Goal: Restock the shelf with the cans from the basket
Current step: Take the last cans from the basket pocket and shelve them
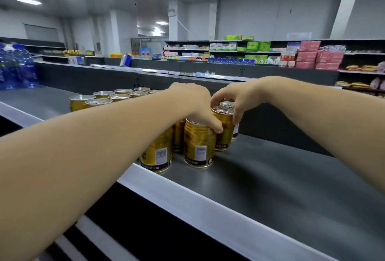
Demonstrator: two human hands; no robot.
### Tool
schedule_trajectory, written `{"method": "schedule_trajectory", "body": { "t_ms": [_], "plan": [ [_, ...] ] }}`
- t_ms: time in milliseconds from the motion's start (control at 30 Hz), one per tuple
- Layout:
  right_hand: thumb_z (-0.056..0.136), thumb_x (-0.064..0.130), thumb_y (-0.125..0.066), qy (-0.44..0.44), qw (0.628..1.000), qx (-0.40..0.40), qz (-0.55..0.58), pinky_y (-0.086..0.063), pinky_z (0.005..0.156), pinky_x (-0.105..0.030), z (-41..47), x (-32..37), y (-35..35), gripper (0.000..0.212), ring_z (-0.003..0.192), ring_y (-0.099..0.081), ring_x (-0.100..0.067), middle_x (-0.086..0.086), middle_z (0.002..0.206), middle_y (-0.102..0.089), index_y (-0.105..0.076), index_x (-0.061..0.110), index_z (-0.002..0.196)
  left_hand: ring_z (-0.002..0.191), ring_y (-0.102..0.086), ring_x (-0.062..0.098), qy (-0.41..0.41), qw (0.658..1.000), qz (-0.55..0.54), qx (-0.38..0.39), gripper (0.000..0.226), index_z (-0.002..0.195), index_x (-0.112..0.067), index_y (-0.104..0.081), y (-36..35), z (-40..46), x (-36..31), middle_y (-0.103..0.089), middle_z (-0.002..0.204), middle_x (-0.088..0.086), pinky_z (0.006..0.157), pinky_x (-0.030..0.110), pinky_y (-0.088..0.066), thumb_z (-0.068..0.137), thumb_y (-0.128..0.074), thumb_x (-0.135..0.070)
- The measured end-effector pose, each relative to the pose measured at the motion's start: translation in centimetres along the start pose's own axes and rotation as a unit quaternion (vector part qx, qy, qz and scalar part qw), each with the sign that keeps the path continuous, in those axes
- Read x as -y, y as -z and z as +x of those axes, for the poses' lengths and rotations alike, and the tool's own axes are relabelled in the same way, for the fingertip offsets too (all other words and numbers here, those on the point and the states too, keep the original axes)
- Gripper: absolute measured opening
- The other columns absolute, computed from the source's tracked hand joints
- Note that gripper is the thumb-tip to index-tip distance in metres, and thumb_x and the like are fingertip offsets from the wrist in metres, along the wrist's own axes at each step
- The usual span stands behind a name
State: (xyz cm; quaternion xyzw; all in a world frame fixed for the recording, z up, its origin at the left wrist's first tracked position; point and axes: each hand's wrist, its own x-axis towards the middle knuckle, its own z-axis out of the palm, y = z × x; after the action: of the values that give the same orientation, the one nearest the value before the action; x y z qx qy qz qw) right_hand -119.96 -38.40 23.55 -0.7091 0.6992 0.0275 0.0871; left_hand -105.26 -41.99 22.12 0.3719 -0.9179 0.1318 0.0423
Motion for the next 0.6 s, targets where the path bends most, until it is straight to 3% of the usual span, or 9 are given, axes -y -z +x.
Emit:
{"method": "schedule_trajectory", "body": {
  "t_ms": [100,167,233,333,433,500,600],
  "plan": [
    [0.075,0.010,-0.074,0.001,0.999,-0.015,-0.040,-0.040,0.096,-0.037,0.6,0.1,0.1,0.068,0.119,-0.032,-0.014,0.008,0.131,-0.037,-0.044,0.040,0.128,0.084,-0.055,0.022,-0.031,0.998,-0.030,0.042,0.059,0.085,-0.016,-0.054,0.1,0.1,0.0,-0.055,0.076,-0.002,0.075,0.036,-0.049,0.064,-0.062,-0.070],
    [0.075,0.011,-0.074,-0.003,0.998,-0.018,-0.060,-0.040,0.097,-0.039,0.7,0.0,0.1,0.067,0.124,-0.033,-0.018,0.006,0.134,-0.038,-0.045,0.041,0.128,0.098,-0.055,0.019,-0.086,0.989,-0.074,0.097,0.061,0.113,-0.017,-0.059,0.6,-0.2,0.5,-0.062,0.105,0.000,0.083,0.032,-0.045,0.069,-0.067,-0.058],
    [0.075,0.012,-0.073,-0.010,0.996,-0.030,-0.087,-0.039,0.098,-0.039,0.7,-0.1,0.0,0.067,0.126,-0.034,-0.020,0.004,0.136,-0.040,-0.044,0.041,0.128,0.106,-0.050,0.014,-0.149,0.974,-0.110,0.130,0.059,0.125,-0.026,-0.052,1.2,-0.6,1.1,-0.055,0.126,-0.004,0.085,0.030,-0.040,0.073,-0.072,-0.043],
    [0.075,0.017,-0.073,-0.012,0.998,-0.026,-0.048,-0.039,0.099,-0.039,0.5,-0.2,-0.2,0.066,0.127,-0.035,-0.021,0.003,0.139,-0.038,-0.041,0.041,0.128,0.106,-0.042,0.009,-0.219,0.955,-0.134,0.147,0.056,0.123,-0.034,-0.050,1.4,-0.7,1.4,-0.049,0.129,-0.009,0.078,0.024,-0.037,0.074,-0.075,-0.021],
    [0.077,0.031,-0.072,-0.013,0.999,-0.028,-0.029,-0.035,0.101,-0.040,0.2,-0.2,-0.5,0.064,0.130,-0.031,-0.022,0.003,0.142,-0.037,-0.040,0.041,0.131,0.108,-0.041,0.010,-0.236,0.954,-0.118,0.144,0.053,0.110,-0.040,-0.051,1.4,-0.5,1.4,-0.045,0.115,-0.014,0.067,0.019,-0.036,0.073,-0.074,-0.011],
    [0.078,0.038,-0.070,-0.009,0.997,-0.053,-0.059,-0.034,0.102,-0.041,0.2,-0.2,-0.6,0.061,0.130,-0.031,-0.022,0.003,0.142,-0.039,-0.042,0.040,0.132,0.113,-0.042,0.014,-0.246,0.957,-0.091,0.124,0.050,0.102,-0.039,-0.052,1.2,-0.4,1.5,-0.045,0.114,-0.014,0.074,0.024,-0.039,0.073,-0.070,-0.001],
    [0.080,0.034,-0.070,-0.001,0.997,-0.063,-0.050,-0.038,0.096,-0.038,0.2,0.1,-0.8,0.058,0.128,-0.036,-0.022,0.004,0.140,-0.042,-0.044,0.039,0.131,0.122,-0.043,0.021,-0.250,0.961,-0.076,0.091,0.048,0.081,-0.040,-0.054,0.6,-0.6,1.9,-0.049,0.130,-0.005,0.092,0.039,-0.044,0.074,-0.057,0.007]
  ]
}}
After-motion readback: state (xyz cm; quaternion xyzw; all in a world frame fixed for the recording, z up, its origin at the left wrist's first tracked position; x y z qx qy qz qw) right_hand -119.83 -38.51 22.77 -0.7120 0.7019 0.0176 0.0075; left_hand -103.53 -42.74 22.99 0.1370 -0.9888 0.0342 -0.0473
